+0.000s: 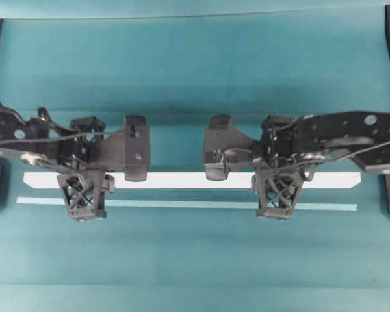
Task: Lift a wooden board with both hands.
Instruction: 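Lift the board upward and back with both grippers together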
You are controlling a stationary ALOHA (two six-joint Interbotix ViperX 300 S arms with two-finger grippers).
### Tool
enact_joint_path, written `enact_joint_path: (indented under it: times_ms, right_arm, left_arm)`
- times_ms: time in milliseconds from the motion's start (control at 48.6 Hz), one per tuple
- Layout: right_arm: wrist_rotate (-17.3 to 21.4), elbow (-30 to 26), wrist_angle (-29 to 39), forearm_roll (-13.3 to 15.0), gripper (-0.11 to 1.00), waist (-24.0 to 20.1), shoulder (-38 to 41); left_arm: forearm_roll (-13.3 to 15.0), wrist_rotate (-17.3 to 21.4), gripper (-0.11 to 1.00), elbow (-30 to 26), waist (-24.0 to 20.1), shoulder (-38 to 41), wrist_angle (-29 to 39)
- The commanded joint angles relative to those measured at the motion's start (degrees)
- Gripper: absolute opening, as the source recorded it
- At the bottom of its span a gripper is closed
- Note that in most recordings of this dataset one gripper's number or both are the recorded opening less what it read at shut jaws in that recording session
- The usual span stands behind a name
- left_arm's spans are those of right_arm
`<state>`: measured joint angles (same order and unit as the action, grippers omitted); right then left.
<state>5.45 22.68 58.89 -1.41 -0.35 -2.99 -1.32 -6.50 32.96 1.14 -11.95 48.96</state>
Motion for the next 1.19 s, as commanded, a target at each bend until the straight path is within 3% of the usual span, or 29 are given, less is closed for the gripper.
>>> enact_joint_path:
  times_ms: [0, 165, 555, 1172]
  right_arm:
    - [0.79, -2.55, 1.23, 0.0, 0.21, 0.09, -1.05]
    - [0.62, -5.45, 4.75, 0.0, 0.21, 0.09, -1.41]
    - [0.97, -10.63, 11.78, 0.0, 0.21, 0.35, -1.67]
    - [1.76, -25.05, 24.26, 0.09, 0.21, 0.79, -1.93]
  left_arm:
    - [-0.18, -0.44, 0.17, -3.08, -0.09, -1.41, 1.58]
    - [-0.18, -0.26, 0.17, -6.94, -0.09, -1.41, 7.47]
    - [-0.18, 0.09, 0.17, -13.18, -0.09, -1.85, 13.8]
    - [-0.53, 0.53, 0.17, -26.28, -0.88, -2.99, 25.49]
